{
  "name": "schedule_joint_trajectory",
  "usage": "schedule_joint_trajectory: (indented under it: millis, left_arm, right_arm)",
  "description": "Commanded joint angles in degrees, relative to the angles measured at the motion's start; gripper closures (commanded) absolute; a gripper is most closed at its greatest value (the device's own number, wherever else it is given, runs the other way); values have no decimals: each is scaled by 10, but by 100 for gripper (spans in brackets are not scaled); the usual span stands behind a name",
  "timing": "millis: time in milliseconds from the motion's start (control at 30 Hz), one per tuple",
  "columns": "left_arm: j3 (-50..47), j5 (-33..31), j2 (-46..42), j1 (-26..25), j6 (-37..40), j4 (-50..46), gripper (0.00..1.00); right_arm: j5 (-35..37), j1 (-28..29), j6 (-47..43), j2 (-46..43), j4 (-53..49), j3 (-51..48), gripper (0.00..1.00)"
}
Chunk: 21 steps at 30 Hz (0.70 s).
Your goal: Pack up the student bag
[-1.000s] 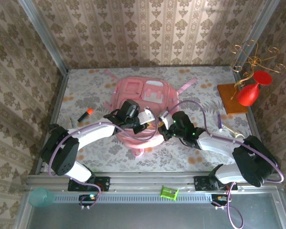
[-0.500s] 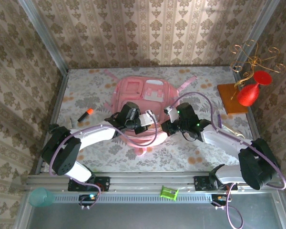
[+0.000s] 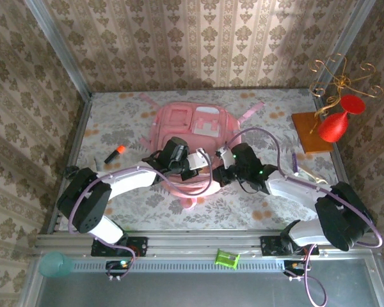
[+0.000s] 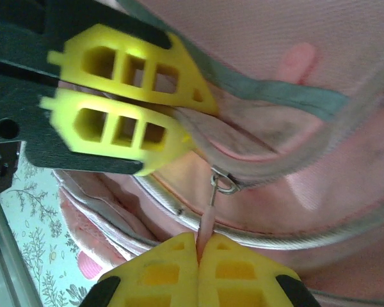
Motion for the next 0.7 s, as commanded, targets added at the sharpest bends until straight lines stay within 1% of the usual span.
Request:
schedule_joint_trajectory:
  millis: [0, 100, 133, 167, 233, 300, 400, 500, 533, 567, 667]
  left_arm:
    - [24, -46, 26, 0, -26, 1, 100]
    - [29, -25, 27, -8, -11, -15, 100]
    - [32, -16, 27, -9, -5, -30, 100]
    - [36, -9, 26, -10, 0, -48, 93]
    - [39, -4, 18, -9, 11, -83, 73]
    - [38, 1, 3, -5, 18, -105, 62]
    - [31, 27, -29, 11, 8, -122, 51]
    - [18, 73, -72, 33, -13, -123, 33]
    - [14, 89, -87, 44, -25, -119, 29]
    - [8, 103, -100, 56, -41, -111, 27]
    - [-12, 152, -136, 105, -112, -68, 26]
  right_arm:
    - [-77, 55, -3, -8, 108, -10, 100]
    - [-63, 61, 15, -7, 156, -32, 100]
    - [-48, 60, 17, -9, 158, -36, 100]
    - [-38, 58, 14, -11, 149, -35, 100]
    - [-26, 45, 9, -15, 132, -34, 100]
    - [-27, 30, 5, -20, 120, -36, 100]
    - [-23, 12, -12, -31, 84, -33, 100]
    - [-20, -8, -23, -43, 58, -33, 100]
    - [-20, -12, -30, -46, 47, -30, 100]
    - [-19, -15, -32, -48, 42, -29, 100]
    - [-30, -16, -38, -43, 43, -25, 100]
